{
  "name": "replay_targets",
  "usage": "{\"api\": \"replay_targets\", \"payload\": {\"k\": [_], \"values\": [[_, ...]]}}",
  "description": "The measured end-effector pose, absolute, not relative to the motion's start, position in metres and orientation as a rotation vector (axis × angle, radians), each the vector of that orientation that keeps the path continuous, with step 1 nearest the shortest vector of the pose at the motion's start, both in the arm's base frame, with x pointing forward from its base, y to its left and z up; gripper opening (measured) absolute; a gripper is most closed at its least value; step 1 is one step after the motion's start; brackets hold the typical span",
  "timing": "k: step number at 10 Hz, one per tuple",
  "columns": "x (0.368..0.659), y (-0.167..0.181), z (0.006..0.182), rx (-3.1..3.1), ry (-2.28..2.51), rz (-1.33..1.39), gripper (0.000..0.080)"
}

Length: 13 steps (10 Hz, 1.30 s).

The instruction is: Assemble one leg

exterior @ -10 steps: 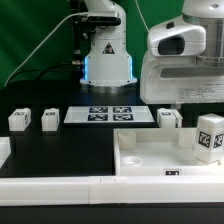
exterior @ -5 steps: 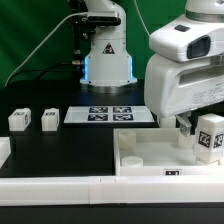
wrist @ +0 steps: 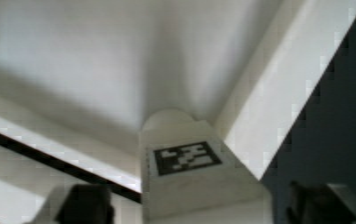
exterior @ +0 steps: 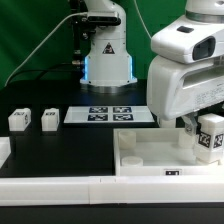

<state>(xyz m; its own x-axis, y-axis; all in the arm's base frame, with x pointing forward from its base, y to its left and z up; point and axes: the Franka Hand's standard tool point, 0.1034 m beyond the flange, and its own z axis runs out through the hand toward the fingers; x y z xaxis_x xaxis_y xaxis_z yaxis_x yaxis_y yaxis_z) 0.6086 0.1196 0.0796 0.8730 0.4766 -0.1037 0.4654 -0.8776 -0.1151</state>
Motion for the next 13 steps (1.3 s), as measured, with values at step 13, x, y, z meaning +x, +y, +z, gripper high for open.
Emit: {"api": "replay_targets", "payload": {"k": [13], "values": [[0.6095, 0.1239, 0.0813, -3.06, 0.454, 0.23, 0.0299]]}}
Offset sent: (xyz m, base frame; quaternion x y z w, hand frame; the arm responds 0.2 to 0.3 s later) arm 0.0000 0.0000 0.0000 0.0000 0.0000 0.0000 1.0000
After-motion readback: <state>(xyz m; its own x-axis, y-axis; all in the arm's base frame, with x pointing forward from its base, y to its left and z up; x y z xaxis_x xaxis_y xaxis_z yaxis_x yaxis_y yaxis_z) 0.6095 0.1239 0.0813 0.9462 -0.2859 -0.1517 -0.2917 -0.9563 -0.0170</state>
